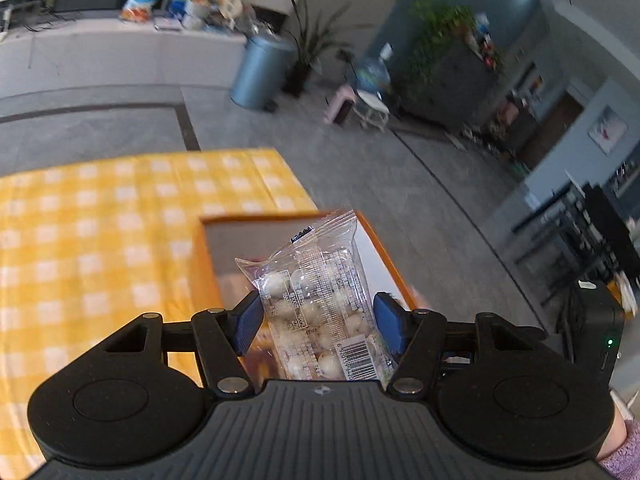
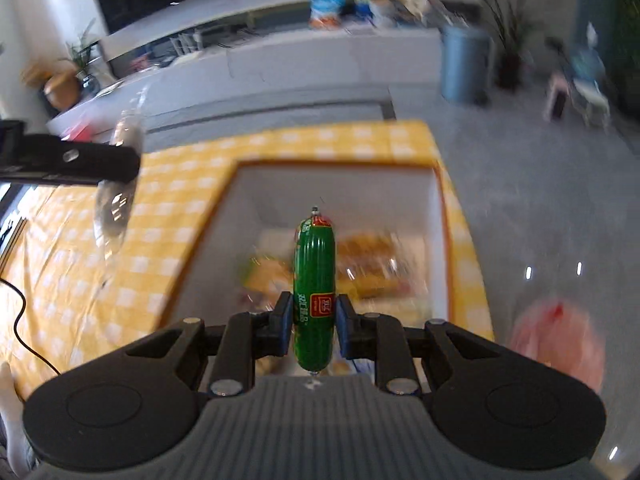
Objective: Organize snacks
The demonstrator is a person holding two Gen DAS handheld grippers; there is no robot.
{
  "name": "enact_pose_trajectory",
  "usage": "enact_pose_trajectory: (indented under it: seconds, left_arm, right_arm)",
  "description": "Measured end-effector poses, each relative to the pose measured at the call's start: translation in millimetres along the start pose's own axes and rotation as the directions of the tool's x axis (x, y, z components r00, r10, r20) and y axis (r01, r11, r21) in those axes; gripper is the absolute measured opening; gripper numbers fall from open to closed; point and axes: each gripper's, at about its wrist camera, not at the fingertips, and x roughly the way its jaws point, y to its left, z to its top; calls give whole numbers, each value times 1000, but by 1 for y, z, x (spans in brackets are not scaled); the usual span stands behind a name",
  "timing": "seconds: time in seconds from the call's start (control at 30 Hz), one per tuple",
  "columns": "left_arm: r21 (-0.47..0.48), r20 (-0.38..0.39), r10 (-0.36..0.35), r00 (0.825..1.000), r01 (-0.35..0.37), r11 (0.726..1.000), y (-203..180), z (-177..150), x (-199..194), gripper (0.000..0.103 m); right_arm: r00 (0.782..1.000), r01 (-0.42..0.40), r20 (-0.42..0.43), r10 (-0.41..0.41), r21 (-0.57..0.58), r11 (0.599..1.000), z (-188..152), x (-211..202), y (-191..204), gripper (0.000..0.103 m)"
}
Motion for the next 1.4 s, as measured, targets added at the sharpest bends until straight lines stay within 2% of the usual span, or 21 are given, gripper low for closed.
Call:
enact_pose_trajectory:
  seconds: [0.13, 0.23, 0.3, 0.33, 0.37, 0.4, 0.53, 0.6, 0.67, 0.8, 0.9, 0.93, 1.0, 1.07, 1.13, 1.2, 1.27, 1.33, 1.4]
  left_arm:
    - [-13, -93, -33, 995, 32, 999, 6, -5, 29, 69]
    - [26, -105, -9, 994, 12, 1000, 3, -7, 42, 69]
    - [56, -106, 11, 994, -5, 998, -4, -10, 46, 70]
    - [72, -100, 23, 995, -15, 997, -8, -14, 43, 70]
    - [89, -87, 37, 996, -29, 996, -11, -18, 41, 70]
    - [108, -70, 51, 996, -44, 993, -17, -28, 34, 70]
    - [150, -42, 81, 996, -74, 986, -31, -41, 27, 71]
    - [172, -32, 85, 996, -79, 982, -35, -43, 26, 77]
    - [208, 14, 77, 997, -78, 975, -39, -46, 18, 92]
    - [256, 111, 131, 985, -155, 954, -52, -57, -3, 93]
    - [299, 142, 124, 982, -162, 940, -59, -66, -21, 93]
    - [315, 144, 112, 983, -153, 937, -61, -70, -27, 93]
    - [320, 163, 106, 981, -154, 935, -64, -78, -41, 93]
    - [317, 193, 113, 975, -171, 933, -66, -86, -57, 94]
    - [313, 239, 113, 965, -186, 931, -66, -97, -74, 95]
    - [298, 296, 109, 949, -200, 933, -64, -110, -91, 96]
    - [259, 338, 134, 932, -229, 938, -62, -122, -105, 96]
    - [224, 356, 163, 920, -254, 941, -60, -134, -116, 96]
    - [203, 369, 179, 912, -267, 942, -58, -146, -126, 96]
  right_arm:
    - [995, -80, -51, 81, 34, 996, -24, 17, 0, 20]
    - [989, -106, -97, 112, 61, 992, -38, 33, 7, 21]
    - [989, -103, -98, 113, 101, 990, -42, 35, 8, 28]
    - [992, -94, -78, 104, 123, 988, -43, 31, 8, 34]
    - [994, -87, -55, 96, 138, 987, -44, 26, 9, 51]
    - [995, -88, -29, 92, 132, 987, -45, 19, 11, 64]
    - [998, -55, 43, 53, 55, 997, -51, -14, 19, 69]
    - [997, -43, 64, 40, 49, 998, -54, -27, 23, 72]
    - [996, -28, 90, 23, 59, 998, -58, -40, 23, 74]
    - [989, 0, 147, -17, 115, 993, -69, -66, 23, 75]
    - [977, 43, 200, -74, 156, 987, -78, -82, 30, 77]
    - [972, 38, 220, -78, 180, 983, -82, -86, 33, 78]
    - [966, -12, 254, -52, 244, 970, -89, -90, 37, 87]
    - [964, -30, 262, -48, 284, 958, -94, -89, 43, 89]
    - [960, -12, 267, -81, 329, 944, -98, -91, 53, 92]
    - [952, -5, 285, -111, 377, 926, -104, -96, 65, 93]
    - [941, 7, 312, -131, 370, 929, -113, -100, 82, 94]
    - [924, 59, 336, -183, 348, 936, -122, -103, 103, 99]
    - [909, 115, 339, -244, 358, 927, -132, -103, 123, 100]
